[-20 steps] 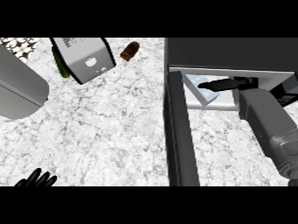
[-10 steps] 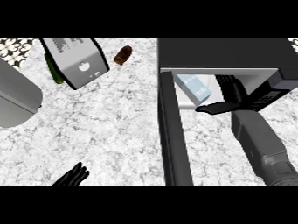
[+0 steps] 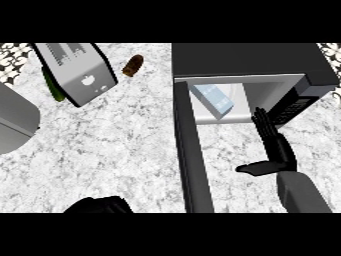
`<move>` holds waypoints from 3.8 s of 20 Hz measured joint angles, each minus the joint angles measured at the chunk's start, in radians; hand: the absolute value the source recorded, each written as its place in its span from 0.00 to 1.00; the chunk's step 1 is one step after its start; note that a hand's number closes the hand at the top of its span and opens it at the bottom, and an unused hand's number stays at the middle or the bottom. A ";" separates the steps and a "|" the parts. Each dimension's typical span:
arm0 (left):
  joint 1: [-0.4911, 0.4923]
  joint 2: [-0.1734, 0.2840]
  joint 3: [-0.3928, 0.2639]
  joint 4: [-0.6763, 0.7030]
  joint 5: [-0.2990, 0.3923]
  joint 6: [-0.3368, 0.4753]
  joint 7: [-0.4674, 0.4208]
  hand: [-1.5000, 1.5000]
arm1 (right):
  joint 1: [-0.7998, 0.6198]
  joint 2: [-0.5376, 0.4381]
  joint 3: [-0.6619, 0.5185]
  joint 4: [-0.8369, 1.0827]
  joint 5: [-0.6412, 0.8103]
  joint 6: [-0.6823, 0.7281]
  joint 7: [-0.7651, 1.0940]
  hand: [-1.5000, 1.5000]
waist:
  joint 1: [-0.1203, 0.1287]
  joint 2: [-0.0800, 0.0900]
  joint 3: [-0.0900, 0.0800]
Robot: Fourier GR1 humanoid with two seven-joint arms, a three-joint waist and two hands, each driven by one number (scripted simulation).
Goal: Pick up the milk, place it into the microwave and close the microwave
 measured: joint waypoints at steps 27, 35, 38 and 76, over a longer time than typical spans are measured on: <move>-0.531 -0.040 -0.476 0.629 -0.091 0.476 -0.101 1.00 | 0.840 -0.213 -0.047 -0.875 -0.360 0.222 0.123 0.00 | 0.000 0.014 0.001; -0.651 -0.028 -0.697 0.683 0.067 0.723 -0.029 1.00 | 0.891 -0.258 0.008 -1.065 -0.477 0.284 0.208 0.00 | -0.032 0.017 0.000; -0.698 -0.023 -0.752 0.696 0.117 0.816 -0.012 1.00 | 0.884 -0.279 0.023 -1.131 -0.521 0.296 0.250 0.00 | -0.044 0.019 0.000; -1.305 -0.045 -0.650 1.021 0.660 1.254 -0.083 1.00 | 0.835 -0.448 0.049 -1.458 -0.823 0.332 0.497 0.00 | -0.213 0.076 -0.001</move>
